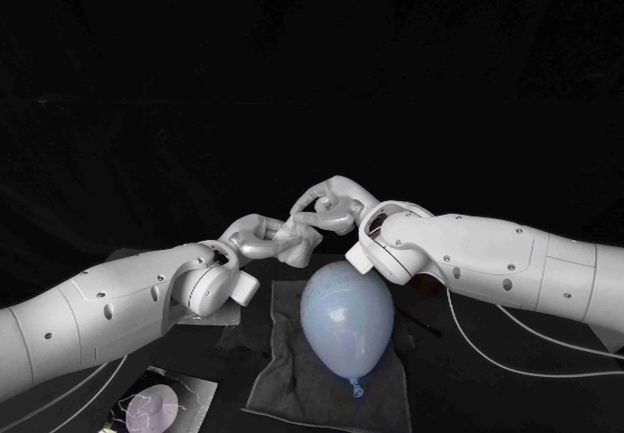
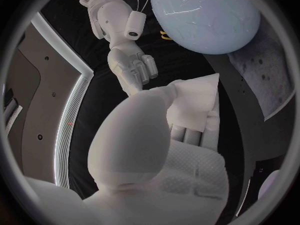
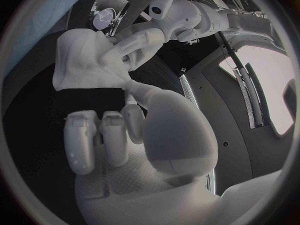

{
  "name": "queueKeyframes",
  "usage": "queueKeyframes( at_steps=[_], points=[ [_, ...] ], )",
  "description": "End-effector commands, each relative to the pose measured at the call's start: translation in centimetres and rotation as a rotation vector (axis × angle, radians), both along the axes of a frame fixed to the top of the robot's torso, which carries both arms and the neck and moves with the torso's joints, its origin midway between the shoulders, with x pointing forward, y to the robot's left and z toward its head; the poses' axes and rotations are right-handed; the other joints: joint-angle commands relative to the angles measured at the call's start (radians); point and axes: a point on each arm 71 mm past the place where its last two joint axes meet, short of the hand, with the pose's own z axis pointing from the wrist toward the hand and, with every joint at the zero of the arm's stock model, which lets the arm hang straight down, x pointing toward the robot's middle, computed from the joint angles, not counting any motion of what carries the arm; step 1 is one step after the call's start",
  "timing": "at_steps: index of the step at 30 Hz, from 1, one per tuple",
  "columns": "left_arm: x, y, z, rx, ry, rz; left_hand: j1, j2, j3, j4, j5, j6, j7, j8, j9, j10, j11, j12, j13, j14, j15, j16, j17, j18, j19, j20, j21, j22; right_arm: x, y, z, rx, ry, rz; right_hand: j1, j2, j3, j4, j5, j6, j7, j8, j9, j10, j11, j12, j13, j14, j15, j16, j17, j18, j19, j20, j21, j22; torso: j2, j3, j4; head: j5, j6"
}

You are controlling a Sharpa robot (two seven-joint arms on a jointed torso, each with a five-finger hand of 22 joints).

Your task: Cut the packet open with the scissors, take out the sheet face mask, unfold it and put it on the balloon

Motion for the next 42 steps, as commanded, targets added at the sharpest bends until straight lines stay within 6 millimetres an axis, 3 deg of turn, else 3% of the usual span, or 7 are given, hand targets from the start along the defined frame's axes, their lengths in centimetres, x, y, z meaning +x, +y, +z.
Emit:
queueKeyframes(
  at_steps=[1, 9, 12, 14, 19, 35, 42],
  points=[
    [-0.1, -0.3, 0.0, -0.008, 0.015, -0.012, -0.017, 0.004, 0.027, -0.009, 0.001, 0.006, 0.001, -0.007, -0.001, 0.007, 0.001, -0.007, -0.002, 0.009, 0.001, 0.001, 0.002, 0.009, 0.005, -0.001, 0.007, 0.002, 0.1, 0.1, 0.0, -0.006, 0.005, 0.002, -0.053, -0.018, -0.024, 0.020, 0.002, -0.052, 0.016, -0.023, 0.083, -0.018, 0.010, -0.071, 0.066, 0.108, 0.007, 0.003, 0.263, -0.006, 0.109, 0.006, 0.006, 0.263, 0.000, 0.0000, -0.0005, -0.001, 0.000],
    [-0.3, -0.3, 0.0, -0.072, 0.054, -0.024, -0.069, 0.011, 0.087, -0.030, 0.001, 0.013, 0.006, -0.014, 0.001, -0.028, 0.010, -0.009, -0.003, -0.006, 0.010, -0.022, 0.001, 0.008, 0.001, 0.001, 0.010, 0.000, 0.9, -0.1, -0.4, -0.014, 0.052, 0.002, -0.120, -0.104, -0.147, 0.088, 0.004, -0.207, 0.085, -0.163, 0.028, -0.353, 0.076, -0.645, -0.280, 0.023, 0.061, -0.165, 0.062, 0.041, 0.000, 0.052, -0.200, 0.189, 0.000, 0.0003, -0.0008, 0.000, 0.001],
    [-0.4, -0.3, 0.1, -0.116, 0.075, -0.032, -0.092, 0.025, 0.121, -0.035, 0.001, 0.004, 0.017, -0.019, 0.002, -0.073, 0.023, -0.010, -0.003, -0.032, 0.022, -0.044, -0.005, 0.008, -0.013, 0.010, -0.001, -0.008, 1.3, -0.4, -0.5, -0.017, 0.069, 0.002, -0.144, -0.140, -0.198, 0.131, 0.012, -0.295, 0.127, -0.227, 0.005, -0.517, 0.114, -0.806, -0.391, -0.273, 0.100, -0.561, -0.322, 0.144, -0.336, 0.086, -0.776, -0.033, 0.001, 0.0006, -0.0014, 0.002, 0.002],
    [-0.5, -0.2, 0.1, -0.155, 0.091, -0.040, -0.108, 0.048, 0.146, -0.040, 0.000, -0.012, 0.025, -0.012, 0.007, -0.112, 0.035, -0.009, -0.003, -0.057, 0.032, -0.063, -0.013, 0.009, -0.009, 0.016, -0.002, -0.012, 1.6, -0.8, -0.7, -0.012, 0.084, -0.001, -0.138, -0.143, -0.257, 0.165, 0.003, -0.311, 0.136, -0.248, 0.002, -0.578, 0.136, -0.915, -0.515, -0.376, 0.120, -0.672, -0.413, 0.172, -0.437, 0.118, -0.998, -0.168, 0.001, 0.0007, -0.0016, 0.001, 0.002],
    [-0.6, 0.1, 0.3, -0.248, 0.124, -0.050, -0.130, 0.104, 0.213, -0.048, 0.000, -0.095, 0.048, 0.008, 0.019, -0.160, 0.051, -0.008, -0.002, -0.067, 0.042, -0.081, -0.022, 0.011, -0.006, 0.023, -0.015, -0.022, 2.2, -2.2, -0.6, 0.022, 0.089, -0.026, -0.113, -0.122, -0.359, 0.225, 0.005, -0.286, 0.140, -0.251, 0.008, -0.559, 0.138, -0.980, -0.673, -0.402, 0.129, -0.729, -0.496, 0.178, -0.402, 0.126, -1.125, -0.308, 0.000, 0.0013, -0.0024, 0.004, 0.003],
    [-1.4, 1.9, -0.2, -0.479, 0.220, -0.019, -0.200, 0.119, 0.286, -0.082, -0.002, -0.297, 0.052, 0.152, 0.080, -0.190, 0.058, -0.005, -0.001, -0.071, 0.047, -0.108, -0.035, 0.012, 0.011, 0.029, -0.057, -0.024, 2.2, -10.1, -0.6, 0.227, 0.003, -0.221, 0.077, 0.011, -0.544, 0.246, 0.006, -0.111, 0.125, -0.284, -0.004, -0.381, 0.127, -1.071, -1.047, -0.392, 0.128, -1.065, -0.784, 0.176, -0.316, 0.125, -1.411, -0.680, 0.001, 0.0008, -0.0021, 0.015, 0.007],
    [-1.9, 2.8, -0.2, -0.548, 0.227, -0.007, -0.304, 0.034, 0.200, -0.054, 0.000, -0.408, 0.010, 0.170, 0.083, -0.244, 0.077, -0.008, -0.001, -0.097, 0.063, -0.121, -0.043, 0.010, 0.001, 0.043, -0.078, -0.025, 0.1, -11.2, -2.7, 0.268, 0.023, -0.210, 0.127, 0.041, -0.574, 0.247, 0.012, -0.081, 0.130, -0.315, -0.021, -0.357, 0.139, -1.125, -1.159, -0.402, 0.147, -1.247, -0.878, 0.177, -0.317, 0.143, -1.490, -0.807, 0.000, 0.0025, -0.0021, 0.028, 0.008]
  ],
)
